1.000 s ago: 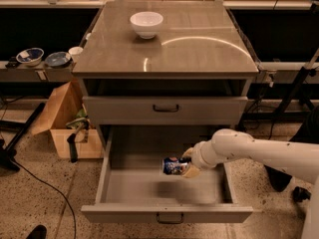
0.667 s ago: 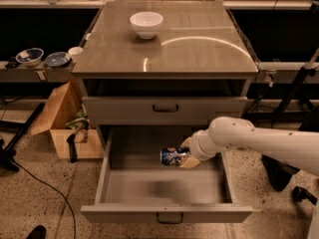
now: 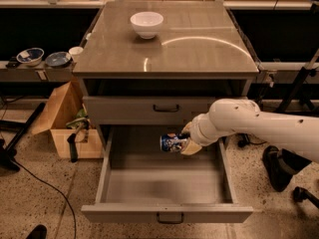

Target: Pick pepsi can from middle drawer and place on counter

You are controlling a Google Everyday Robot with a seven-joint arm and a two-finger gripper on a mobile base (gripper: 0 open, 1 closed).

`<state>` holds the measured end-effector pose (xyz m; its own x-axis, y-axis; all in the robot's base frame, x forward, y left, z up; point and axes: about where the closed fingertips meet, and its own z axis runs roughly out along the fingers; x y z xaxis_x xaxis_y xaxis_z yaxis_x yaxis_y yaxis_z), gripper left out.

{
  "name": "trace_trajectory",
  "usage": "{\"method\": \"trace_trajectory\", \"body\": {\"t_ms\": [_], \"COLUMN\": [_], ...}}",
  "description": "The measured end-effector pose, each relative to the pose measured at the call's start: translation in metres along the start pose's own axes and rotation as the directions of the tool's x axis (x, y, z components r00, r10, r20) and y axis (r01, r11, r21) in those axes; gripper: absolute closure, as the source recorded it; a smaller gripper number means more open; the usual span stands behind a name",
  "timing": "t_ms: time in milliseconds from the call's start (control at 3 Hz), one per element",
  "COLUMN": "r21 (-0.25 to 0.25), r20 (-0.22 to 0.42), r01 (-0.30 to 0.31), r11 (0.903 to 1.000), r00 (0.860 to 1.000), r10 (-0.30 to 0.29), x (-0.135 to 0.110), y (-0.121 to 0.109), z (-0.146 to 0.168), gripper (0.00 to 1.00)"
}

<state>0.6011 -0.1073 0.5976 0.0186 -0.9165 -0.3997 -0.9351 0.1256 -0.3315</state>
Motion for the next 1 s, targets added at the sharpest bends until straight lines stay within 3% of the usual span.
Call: {"method": "trace_trajectory", "body": {"t_ms": [667,1000], "r21": [0.043,0.068], "r20": [-0.007,-0.014], "r01": [0.02,0.027], "r11": [0.9989,0.9974], "r00": [1.0,1.0], "r10": [-0.02,-0.026], "x": [-0.02,-0.041], "y": [-0.034,-0.066], "z": [-0.035,-0.081], "gripper": [1.0,1.0]}}
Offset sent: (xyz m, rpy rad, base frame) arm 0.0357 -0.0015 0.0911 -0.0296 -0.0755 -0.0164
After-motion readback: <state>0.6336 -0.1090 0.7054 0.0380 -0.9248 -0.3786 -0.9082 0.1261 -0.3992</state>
